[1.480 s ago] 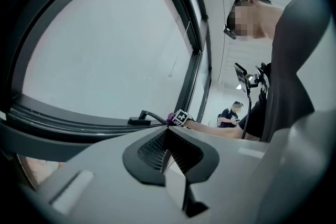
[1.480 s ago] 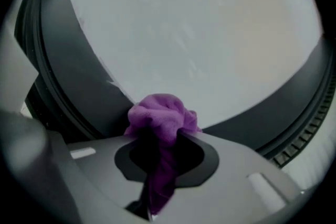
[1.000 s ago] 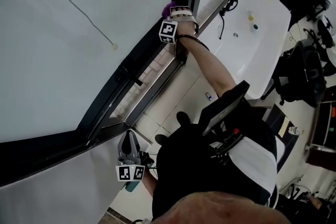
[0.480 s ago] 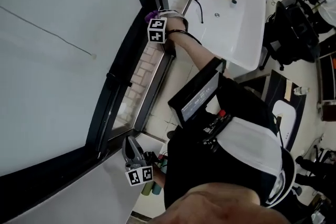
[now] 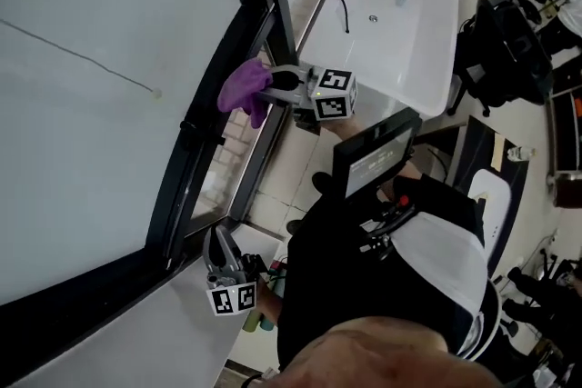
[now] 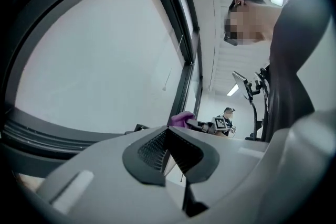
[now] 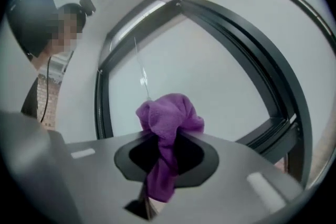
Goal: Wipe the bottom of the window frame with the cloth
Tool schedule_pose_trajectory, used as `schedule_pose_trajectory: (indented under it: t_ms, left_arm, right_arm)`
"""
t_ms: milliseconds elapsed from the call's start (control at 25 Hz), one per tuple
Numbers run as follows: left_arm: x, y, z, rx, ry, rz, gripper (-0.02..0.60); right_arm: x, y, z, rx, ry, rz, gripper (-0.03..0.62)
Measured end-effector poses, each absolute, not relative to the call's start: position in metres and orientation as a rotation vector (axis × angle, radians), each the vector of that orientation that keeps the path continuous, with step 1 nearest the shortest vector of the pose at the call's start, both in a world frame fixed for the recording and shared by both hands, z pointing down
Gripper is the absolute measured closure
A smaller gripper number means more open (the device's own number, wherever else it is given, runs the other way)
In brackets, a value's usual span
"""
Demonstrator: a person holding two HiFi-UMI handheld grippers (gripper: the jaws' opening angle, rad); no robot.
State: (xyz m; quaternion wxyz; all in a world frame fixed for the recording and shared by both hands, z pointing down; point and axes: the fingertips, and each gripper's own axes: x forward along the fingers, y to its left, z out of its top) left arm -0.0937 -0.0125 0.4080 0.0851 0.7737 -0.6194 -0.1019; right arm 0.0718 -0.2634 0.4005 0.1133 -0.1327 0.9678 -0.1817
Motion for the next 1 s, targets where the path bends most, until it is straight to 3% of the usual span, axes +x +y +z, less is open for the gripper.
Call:
schedule_pose_trajectory:
  t_ms: [400, 600, 1000]
  left_arm:
    - [-0.112, 0.0, 0.38, 2.363, -1.892, -0.426, 0.581]
    - [-0.121, 0.013, 0.378, 2.38, -1.934, -0.467, 0.549]
    - [-0.106, 0.015, 0.374, 2.403, -1.917, -0.44, 0.568]
  right_arm:
    - [0.078, -0.204, 0.356, -0.318, 2.778, -0.28, 0.534]
    - [0.059, -0.197, 0.367, -0.272, 2.803, -0.291, 0.534]
    - [0.047, -0.183, 0.352, -0.156, 2.803, -0.249, 0.534]
